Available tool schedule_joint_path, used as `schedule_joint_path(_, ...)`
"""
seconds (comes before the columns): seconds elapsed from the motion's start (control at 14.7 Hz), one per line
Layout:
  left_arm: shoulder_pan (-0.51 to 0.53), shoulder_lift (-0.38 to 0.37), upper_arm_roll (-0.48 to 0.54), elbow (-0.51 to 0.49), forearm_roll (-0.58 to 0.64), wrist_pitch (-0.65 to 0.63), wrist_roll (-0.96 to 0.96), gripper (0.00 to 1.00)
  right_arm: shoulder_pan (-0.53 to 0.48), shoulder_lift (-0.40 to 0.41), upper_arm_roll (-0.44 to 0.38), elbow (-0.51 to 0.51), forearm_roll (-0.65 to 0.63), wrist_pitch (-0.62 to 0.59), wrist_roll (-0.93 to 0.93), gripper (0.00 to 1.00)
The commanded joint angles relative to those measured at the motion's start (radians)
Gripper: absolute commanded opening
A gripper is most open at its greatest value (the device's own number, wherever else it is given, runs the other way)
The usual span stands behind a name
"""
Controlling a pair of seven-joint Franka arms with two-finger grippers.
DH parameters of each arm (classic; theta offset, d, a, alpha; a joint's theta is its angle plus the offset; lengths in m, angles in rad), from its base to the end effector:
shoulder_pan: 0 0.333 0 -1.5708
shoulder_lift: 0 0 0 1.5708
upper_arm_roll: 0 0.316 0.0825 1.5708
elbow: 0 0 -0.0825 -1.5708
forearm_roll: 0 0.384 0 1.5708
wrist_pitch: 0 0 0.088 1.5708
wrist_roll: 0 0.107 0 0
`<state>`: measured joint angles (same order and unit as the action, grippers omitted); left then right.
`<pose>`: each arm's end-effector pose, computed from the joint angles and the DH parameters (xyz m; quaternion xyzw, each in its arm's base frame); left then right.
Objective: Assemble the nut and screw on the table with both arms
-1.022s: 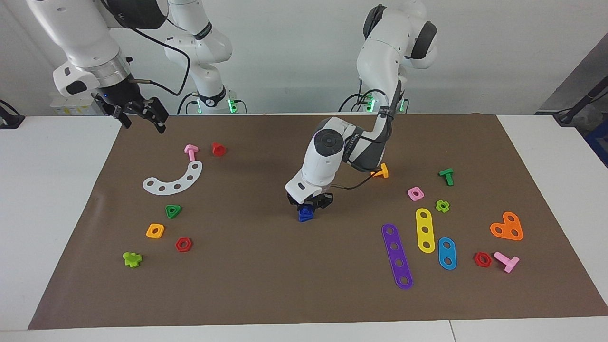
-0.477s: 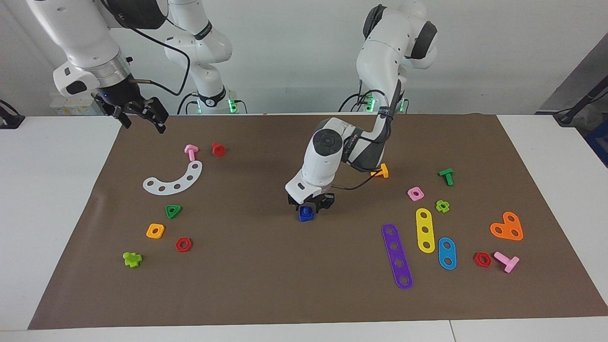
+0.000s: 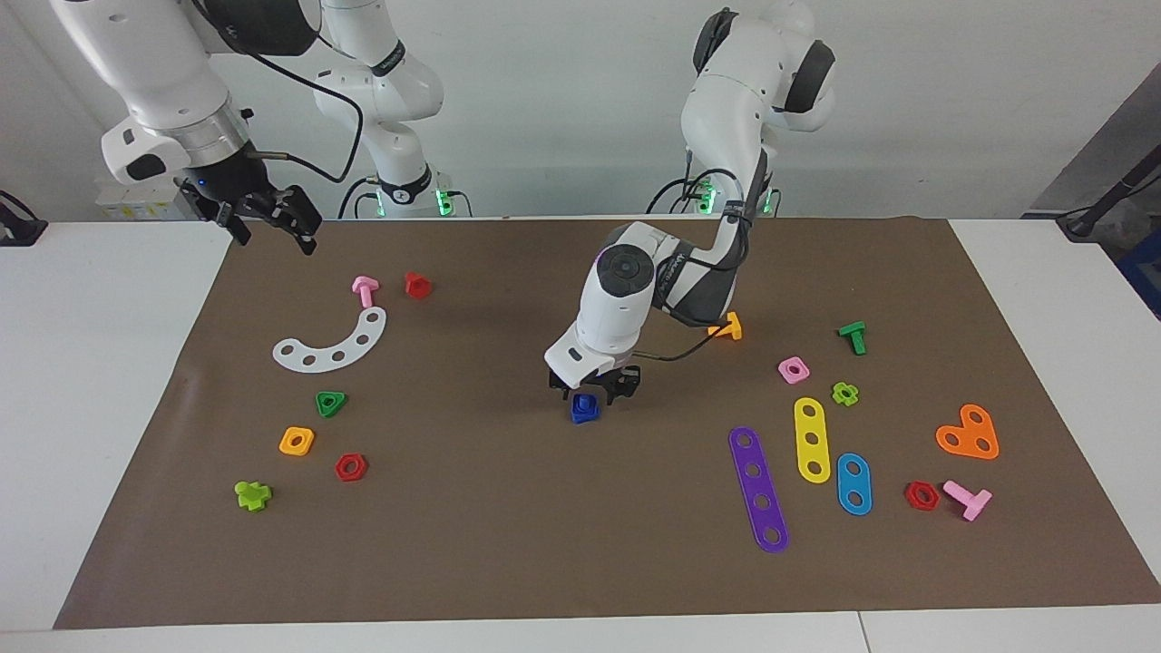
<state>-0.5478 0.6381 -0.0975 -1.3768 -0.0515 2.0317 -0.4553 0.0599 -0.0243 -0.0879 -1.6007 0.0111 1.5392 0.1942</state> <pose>0.5873 -0.4276 0.3436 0.9959 -0.0738 -0.0190 0.0494 0.5430 -0.0146 0.6210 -0.9937 0.1107 0.0191 0.0050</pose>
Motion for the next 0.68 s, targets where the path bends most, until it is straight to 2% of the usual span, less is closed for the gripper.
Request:
schedule_joint_path(0.0, -0.001, -0.038, 0.054, 0.042, 0.018, -0.141, -0.028, 0.77, -0.002, -0.026, -0.001, -0.030, 0.003, 0.004, -0.027, 1.00)
schedule_joint_path(0.14, 0.028, -0.130, 0.082, 0.038, 0.012, -0.151, -0.025, 0.73, -0.002, -0.026, -0.001, -0.030, 0.003, 0.004, -0.027, 1.00)
schedule_joint_path(0.34, 0.167, -0.237, 0.074, -0.002, 0.005, -0.195, 0.029, 0.73, -0.002, -0.026, -0.001, -0.030, 0.003, 0.004, -0.027, 1.00)
schedule_joint_path(0.61, 0.323, -0.282, 0.082, -0.022, 0.005, -0.241, 0.203, 0.72, -0.002, -0.026, -0.001, -0.030, 0.003, 0.004, -0.027, 1.00)
